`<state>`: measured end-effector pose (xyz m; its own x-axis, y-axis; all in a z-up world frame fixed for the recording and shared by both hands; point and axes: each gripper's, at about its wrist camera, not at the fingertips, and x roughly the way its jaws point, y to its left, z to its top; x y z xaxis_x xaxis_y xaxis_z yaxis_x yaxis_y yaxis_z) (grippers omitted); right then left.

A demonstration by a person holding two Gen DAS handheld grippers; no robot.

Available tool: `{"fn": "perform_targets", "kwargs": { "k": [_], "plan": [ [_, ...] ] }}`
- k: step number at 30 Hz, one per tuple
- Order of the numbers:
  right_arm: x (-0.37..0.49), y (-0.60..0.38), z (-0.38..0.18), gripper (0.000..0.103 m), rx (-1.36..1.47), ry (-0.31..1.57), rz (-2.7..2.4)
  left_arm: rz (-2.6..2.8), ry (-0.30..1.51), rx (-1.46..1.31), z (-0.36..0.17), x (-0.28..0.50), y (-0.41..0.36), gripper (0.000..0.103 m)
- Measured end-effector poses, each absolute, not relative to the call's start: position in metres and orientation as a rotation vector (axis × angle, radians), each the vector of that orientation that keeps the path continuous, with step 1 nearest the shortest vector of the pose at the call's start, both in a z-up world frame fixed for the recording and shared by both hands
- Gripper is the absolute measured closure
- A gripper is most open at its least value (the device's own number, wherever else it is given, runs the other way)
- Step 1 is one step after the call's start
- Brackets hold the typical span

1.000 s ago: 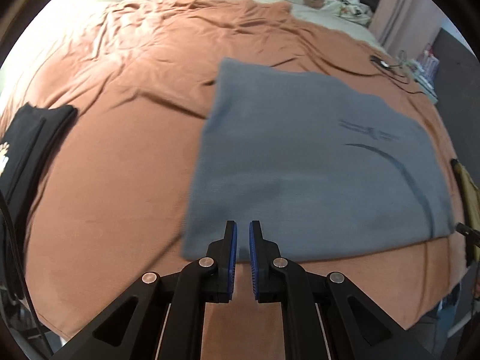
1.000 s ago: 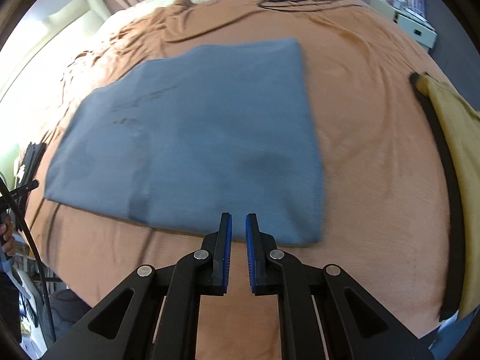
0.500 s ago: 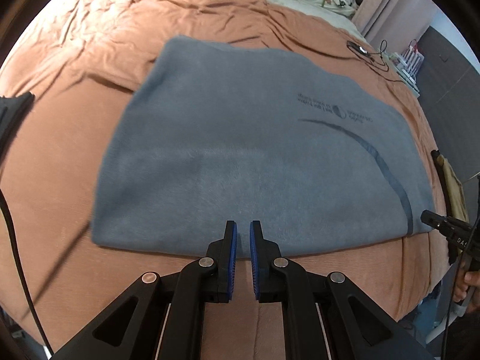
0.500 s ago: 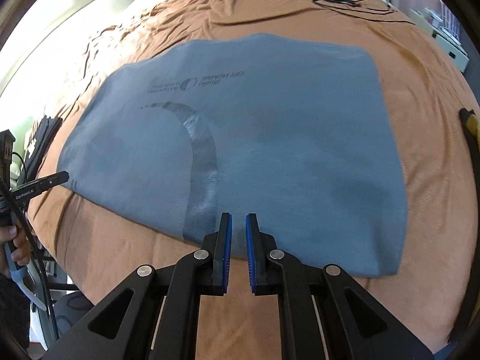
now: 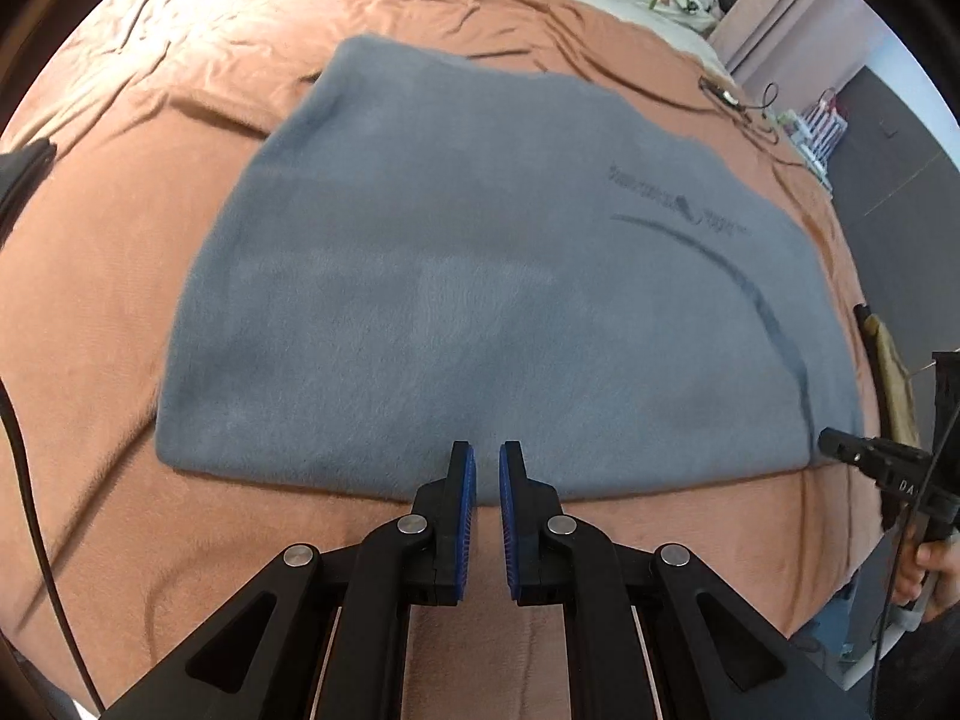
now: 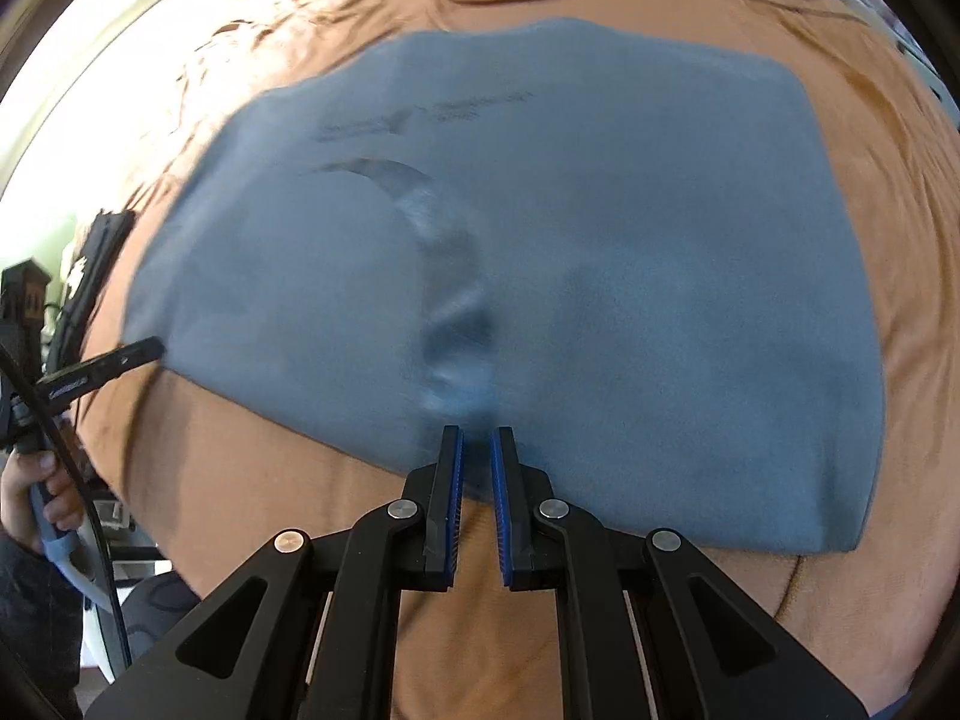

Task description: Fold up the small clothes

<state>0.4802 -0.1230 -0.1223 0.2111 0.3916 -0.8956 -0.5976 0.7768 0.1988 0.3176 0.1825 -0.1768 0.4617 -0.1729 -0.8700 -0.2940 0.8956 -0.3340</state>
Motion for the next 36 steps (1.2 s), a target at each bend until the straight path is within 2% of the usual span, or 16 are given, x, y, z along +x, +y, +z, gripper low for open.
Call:
{"fn": "perform_targets", "kwargs": {
  "k": [6, 13, 14, 16, 18, 19, 36],
  "plan": [
    [0.475, -0.089, -0.126, 0.096, -0.254, 1.17, 0.78, 0.058, 1.115, -0.462, -0.175, 0.32, 0.176, 0.094],
    [0.479, -0.046, -0.149, 0.096, -0.311, 1.215, 0.871, 0.109, 1.123, -0.552, -0.179, 0.292, 0.21, 0.092],
    [0.479, -0.039, -0.151, 0.096, -0.324, 1.219, 0.885, 0.118, 1.118, -0.576, -0.179, 0.287, 0.217, 0.088],
    [0.479, -0.029, -0.154, 0.096, -0.34, 1.224, 0.903, 0.14, 1.103, -0.613, -0.179, 0.28, 0.228, 0.063],
    [0.479, -0.017, -0.157, 0.096, -0.352, 1.232, 0.924, 0.156, 1.081, -0.654, -0.18, 0.272, 0.237, 0.049],
    [0.48, -0.013, -0.159, 0.096, -0.355, 1.237, 0.931, 0.157, 1.07, -0.681, -0.18, 0.269, 0.241, 0.046],
    [0.472, 0.039, -0.17, 0.096, -0.325, 1.251, 0.98, 0.217, 0.936, -1.056, -0.198, 0.247, 0.289, 0.047]
  ]
}}
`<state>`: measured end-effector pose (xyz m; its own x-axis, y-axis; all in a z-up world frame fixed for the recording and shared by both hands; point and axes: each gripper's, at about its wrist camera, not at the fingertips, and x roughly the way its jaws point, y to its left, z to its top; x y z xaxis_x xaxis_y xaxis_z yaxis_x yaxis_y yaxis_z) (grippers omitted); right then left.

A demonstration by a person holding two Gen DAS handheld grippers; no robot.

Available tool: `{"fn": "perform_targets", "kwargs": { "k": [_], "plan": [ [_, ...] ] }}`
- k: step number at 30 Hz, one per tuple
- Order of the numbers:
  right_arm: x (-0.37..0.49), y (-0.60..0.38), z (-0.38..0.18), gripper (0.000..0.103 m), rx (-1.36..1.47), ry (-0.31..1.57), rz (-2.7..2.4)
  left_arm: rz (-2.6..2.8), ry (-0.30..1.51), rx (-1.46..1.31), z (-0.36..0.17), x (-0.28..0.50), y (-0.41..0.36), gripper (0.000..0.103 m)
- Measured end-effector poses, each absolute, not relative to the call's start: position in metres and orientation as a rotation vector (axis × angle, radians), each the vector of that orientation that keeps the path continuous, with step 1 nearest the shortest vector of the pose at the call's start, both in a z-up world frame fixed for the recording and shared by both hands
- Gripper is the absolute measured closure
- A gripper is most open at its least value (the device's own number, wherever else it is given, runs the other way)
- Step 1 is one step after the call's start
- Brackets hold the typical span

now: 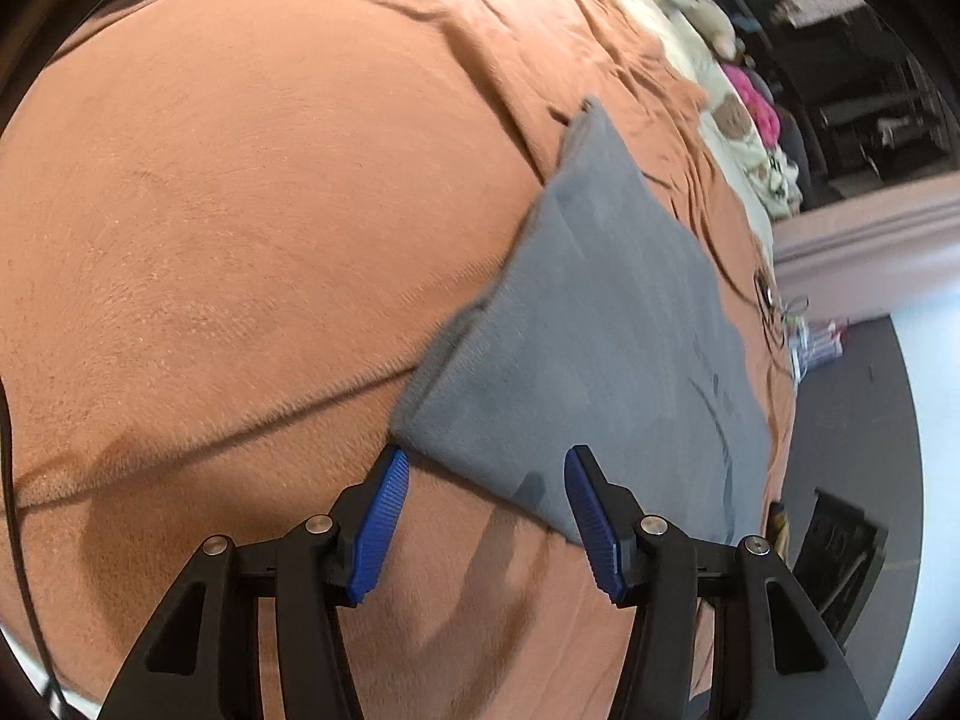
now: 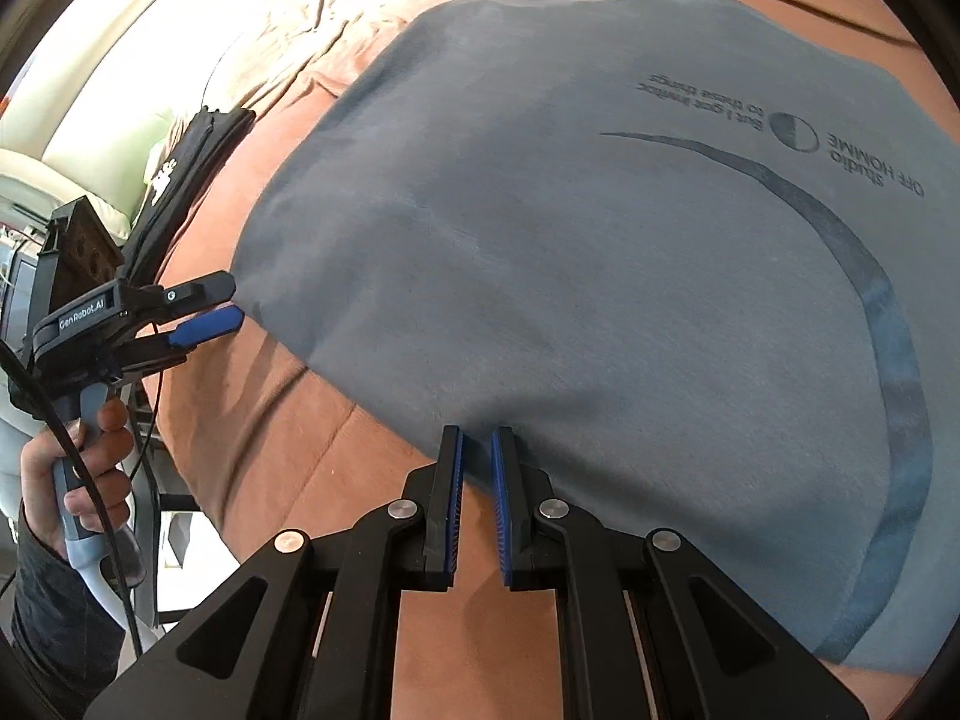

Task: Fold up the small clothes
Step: 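Grasp the grey shirt edge with the left gripper while the right gripper hovers nearby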

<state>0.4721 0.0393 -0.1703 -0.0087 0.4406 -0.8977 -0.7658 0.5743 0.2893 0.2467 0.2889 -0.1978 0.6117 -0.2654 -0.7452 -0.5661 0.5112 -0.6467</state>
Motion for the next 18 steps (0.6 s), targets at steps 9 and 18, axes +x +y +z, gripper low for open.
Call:
{"fn": "perform_targets", "kwargs": {
  "k": [9, 18],
  "plan": [
    [0.474, 0.023, -0.163, 0.096, -0.345, 1.224, 0.907, 0.288, 0.9, -1.081, -0.206, 0.251, 0.298, 0.072],
    [0.476, 0.01, -0.154, 0.072, -0.326, 1.193, 0.867, 0.271, 0.825, -1.106, -0.196, 0.238, 0.301, 0.088]
  ]
}}
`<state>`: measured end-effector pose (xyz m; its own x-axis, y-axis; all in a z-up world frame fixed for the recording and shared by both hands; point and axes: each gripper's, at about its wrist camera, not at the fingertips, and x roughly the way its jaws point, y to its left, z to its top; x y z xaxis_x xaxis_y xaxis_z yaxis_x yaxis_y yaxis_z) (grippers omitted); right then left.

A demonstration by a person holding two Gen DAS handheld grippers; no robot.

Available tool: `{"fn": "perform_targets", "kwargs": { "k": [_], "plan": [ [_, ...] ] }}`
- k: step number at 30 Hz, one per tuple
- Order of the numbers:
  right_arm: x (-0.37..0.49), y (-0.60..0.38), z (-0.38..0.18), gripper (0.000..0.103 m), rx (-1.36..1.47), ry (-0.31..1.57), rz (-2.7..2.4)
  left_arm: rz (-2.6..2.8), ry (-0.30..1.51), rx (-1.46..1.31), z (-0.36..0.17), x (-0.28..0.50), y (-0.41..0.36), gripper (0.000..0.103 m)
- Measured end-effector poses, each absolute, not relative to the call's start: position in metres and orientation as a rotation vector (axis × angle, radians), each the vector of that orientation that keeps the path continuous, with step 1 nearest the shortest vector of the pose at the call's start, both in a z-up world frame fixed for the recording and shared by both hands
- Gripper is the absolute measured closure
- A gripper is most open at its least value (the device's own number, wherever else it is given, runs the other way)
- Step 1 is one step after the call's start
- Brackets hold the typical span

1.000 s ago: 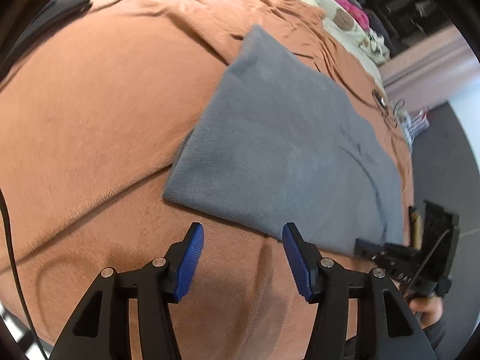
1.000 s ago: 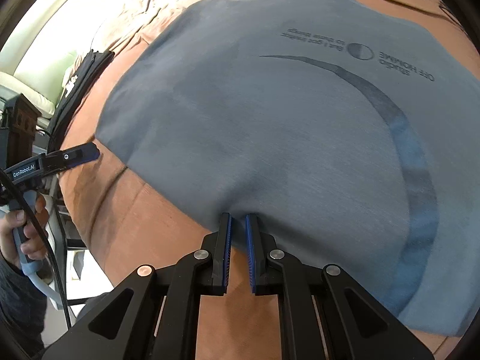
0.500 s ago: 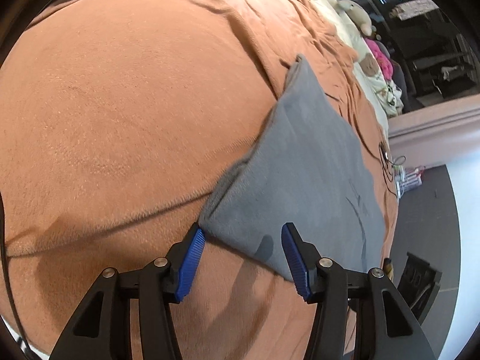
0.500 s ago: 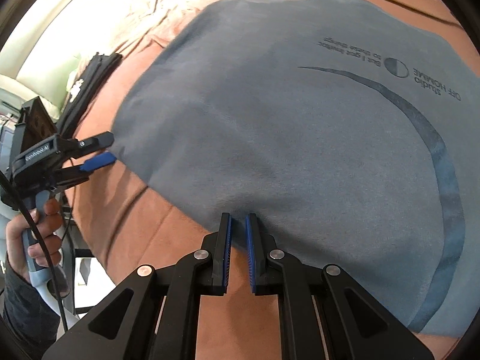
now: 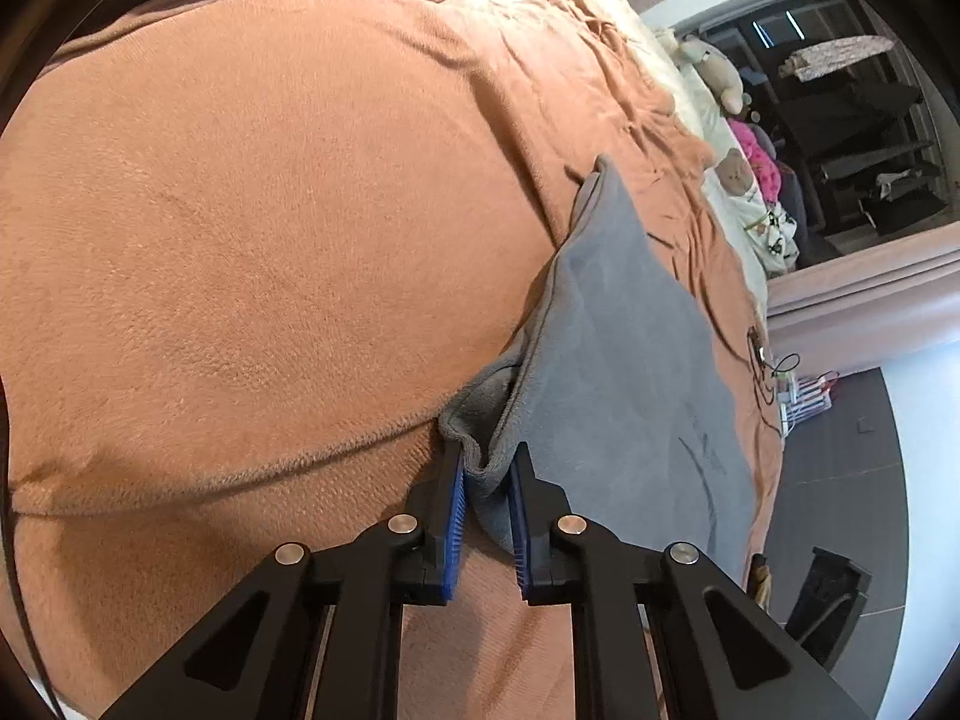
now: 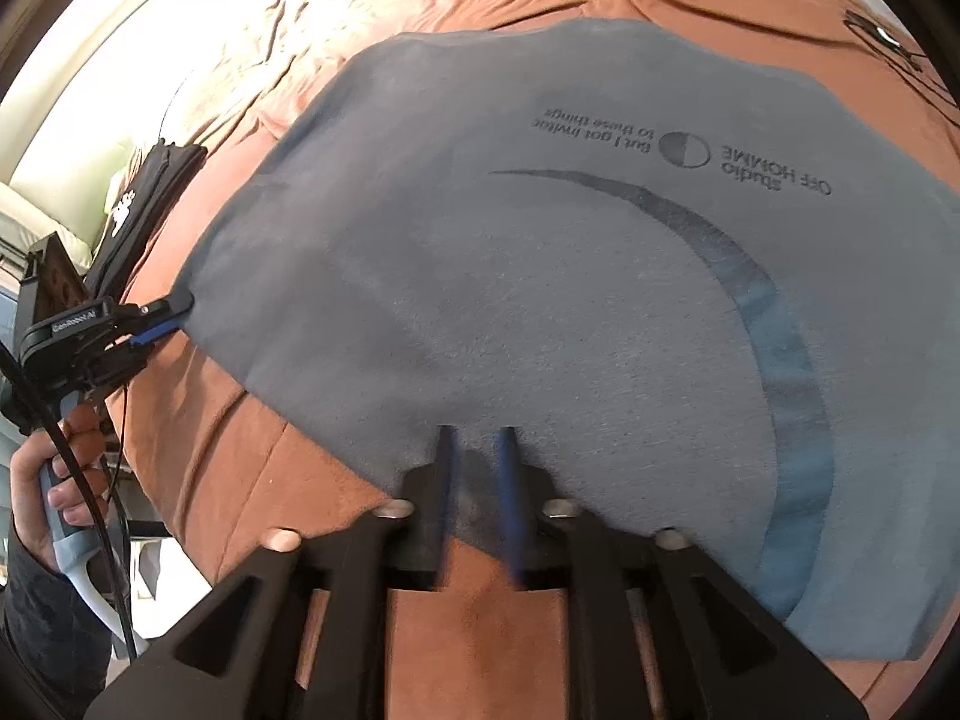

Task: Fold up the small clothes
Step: 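Grasp the grey shirt edge with the left gripper while the right gripper hovers nearby, then hold the grey shirt side edge closed in the left gripper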

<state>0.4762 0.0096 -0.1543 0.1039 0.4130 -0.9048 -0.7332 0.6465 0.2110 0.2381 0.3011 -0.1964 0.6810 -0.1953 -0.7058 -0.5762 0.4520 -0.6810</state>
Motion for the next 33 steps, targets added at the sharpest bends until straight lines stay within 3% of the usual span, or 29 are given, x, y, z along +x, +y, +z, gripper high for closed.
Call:
{"fn": "perform_targets", "kwargs": {
  "k": [1, 2, 5, 8, 9, 11, 14, 19, 27, 33],
  "plan": [
    [0.476, 0.011, -0.155, 0.045, -0.328, 1.189, 0.869, 0.269, 0.829, -1.106, -0.196, 0.238, 0.3, 0.088],
    [0.475, 0.013, -0.155, 0.035, -0.332, 1.172, 0.865, 0.263, 0.837, -1.11, -0.196, 0.237, 0.299, 0.088],
    [0.481, 0.015, -0.157, 0.035, -0.326, 1.158, 0.837, 0.242, 0.848, -1.129, -0.196, 0.235, 0.294, 0.087],
    [0.49, 0.007, -0.154, 0.035, -0.287, 1.139, 0.803, 0.222, 0.841, -1.146, -0.196, 0.234, 0.288, 0.074],
    [0.492, 0.005, -0.152, 0.039, -0.271, 1.123, 0.796, 0.218, 0.84, -1.151, -0.197, 0.234, 0.286, 0.069],
    [0.494, 0.004, -0.152, 0.07, -0.256, 1.123, 0.789, 0.217, 0.846, -1.156, -0.199, 0.237, 0.284, 0.065],
    [0.493, 0.002, -0.156, 0.089, -0.24, 1.141, 0.787, 0.233, 0.86, -1.169, -0.205, 0.242, 0.283, 0.064],
    [0.489, -0.001, -0.158, 0.097, -0.216, 1.158, 0.815, 0.27, 0.859, -1.186, -0.213, 0.248, 0.284, 0.064],
    [0.5, 0.007, -0.159, 0.098, -0.233, 1.164, 0.815, 0.303, 0.814, -1.19, -0.212, 0.25, 0.296, 0.065],
    [0.535, 0.012, -0.161, 0.098, -0.194, 1.158, 0.766, 0.307, 0.847, -1.112, -0.206, 0.25, 0.296, 0.083]
  ]
}}
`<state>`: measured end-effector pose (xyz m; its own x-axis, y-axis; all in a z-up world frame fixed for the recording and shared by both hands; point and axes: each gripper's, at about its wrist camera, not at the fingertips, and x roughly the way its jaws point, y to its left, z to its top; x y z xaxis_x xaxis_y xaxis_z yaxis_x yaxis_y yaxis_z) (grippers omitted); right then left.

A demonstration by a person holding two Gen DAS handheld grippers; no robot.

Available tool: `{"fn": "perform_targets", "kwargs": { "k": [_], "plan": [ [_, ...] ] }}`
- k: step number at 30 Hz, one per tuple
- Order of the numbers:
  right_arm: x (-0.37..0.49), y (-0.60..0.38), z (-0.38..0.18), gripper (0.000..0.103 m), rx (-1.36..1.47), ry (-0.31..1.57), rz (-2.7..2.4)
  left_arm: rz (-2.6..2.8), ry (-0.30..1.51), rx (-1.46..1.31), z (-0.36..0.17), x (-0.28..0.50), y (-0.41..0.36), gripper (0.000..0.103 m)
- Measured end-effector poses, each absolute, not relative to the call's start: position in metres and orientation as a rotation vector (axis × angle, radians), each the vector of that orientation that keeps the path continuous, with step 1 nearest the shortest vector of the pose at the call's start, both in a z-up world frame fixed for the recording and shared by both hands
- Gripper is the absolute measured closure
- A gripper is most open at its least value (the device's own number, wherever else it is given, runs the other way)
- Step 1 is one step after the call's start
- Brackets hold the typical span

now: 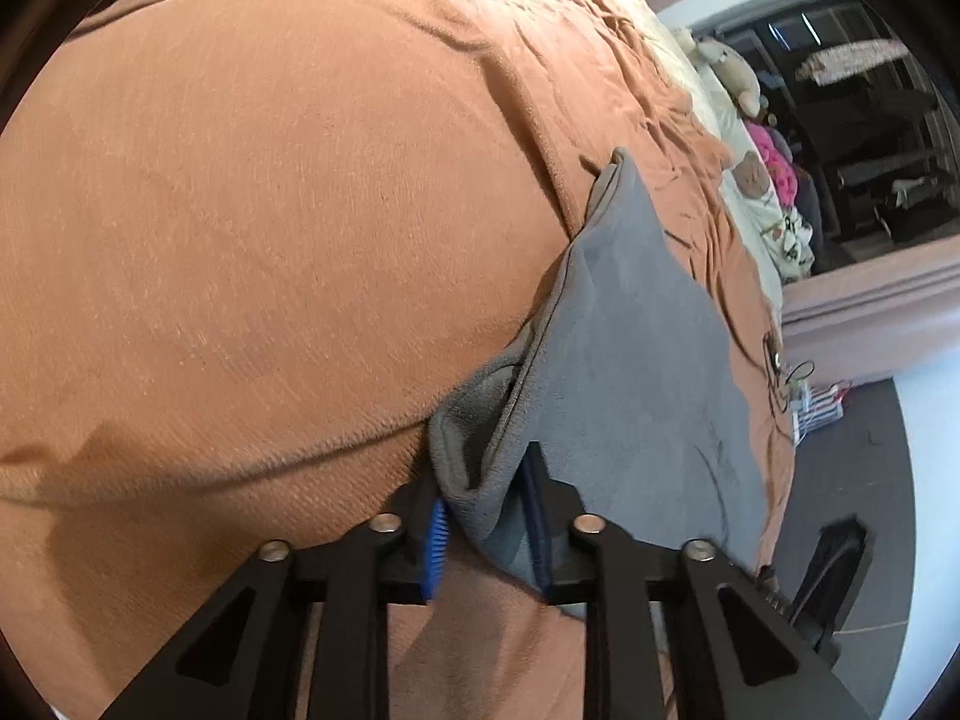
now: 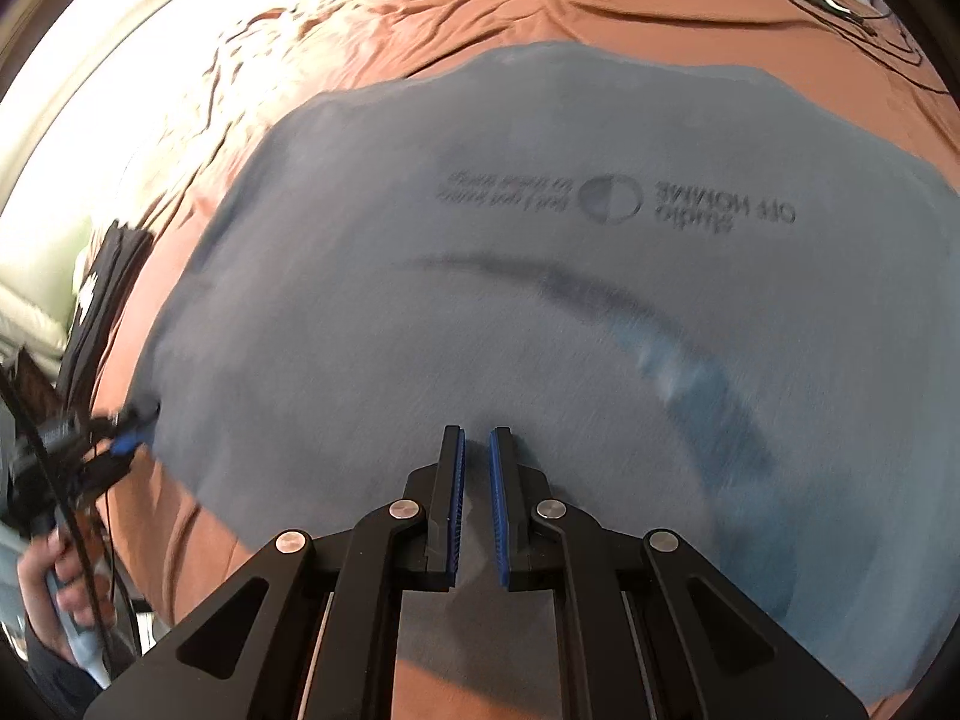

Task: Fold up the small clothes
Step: 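Hold the grey shirt side edge closed in the left gripper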

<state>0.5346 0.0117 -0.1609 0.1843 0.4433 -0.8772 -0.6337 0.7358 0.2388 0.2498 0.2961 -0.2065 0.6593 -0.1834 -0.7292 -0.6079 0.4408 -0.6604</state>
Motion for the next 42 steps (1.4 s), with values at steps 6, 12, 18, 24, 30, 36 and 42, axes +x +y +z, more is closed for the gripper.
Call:
{"fn": "perform_targets", "kwargs": {
  "k": [6, 12, 18, 24, 30, 36, 42],
  "plan": [
    [0.566, 0.026, -0.159, 0.098, -0.155, 1.148, 0.731, 0.294, 0.854, -1.066, -0.2, 0.25, 0.294, 0.092],
    [0.603, 0.046, -0.161, 0.098, -0.134, 1.127, 0.684, 0.308, 0.872, -1.081, -0.193, 0.254, 0.296, 0.093],
    [0.63, 0.064, -0.169, 0.098, -0.139, 1.118, 0.663, 0.312, 0.916, -1.079, -0.192, 0.258, 0.298, 0.093],
    [0.658, 0.069, -0.168, 0.098, -0.123, 1.099, 0.652, 0.31, 0.929, -1.094, -0.194, 0.26, 0.299, 0.093],
    [0.681, 0.076, -0.171, 0.098, -0.123, 1.081, 0.647, 0.295, 0.948, -1.093, -0.196, 0.265, 0.298, 0.093],
    [0.7, 0.089, -0.172, 0.098, -0.129, 1.063, 0.641, 0.28, 0.969, -1.086, -0.204, 0.267, 0.295, 0.09],
    [0.712, 0.101, -0.166, 0.098, -0.168, 1.029, 0.627, 0.295, 0.98, -1.08, -0.205, 0.267, 0.295, 0.09]
  ]
}}
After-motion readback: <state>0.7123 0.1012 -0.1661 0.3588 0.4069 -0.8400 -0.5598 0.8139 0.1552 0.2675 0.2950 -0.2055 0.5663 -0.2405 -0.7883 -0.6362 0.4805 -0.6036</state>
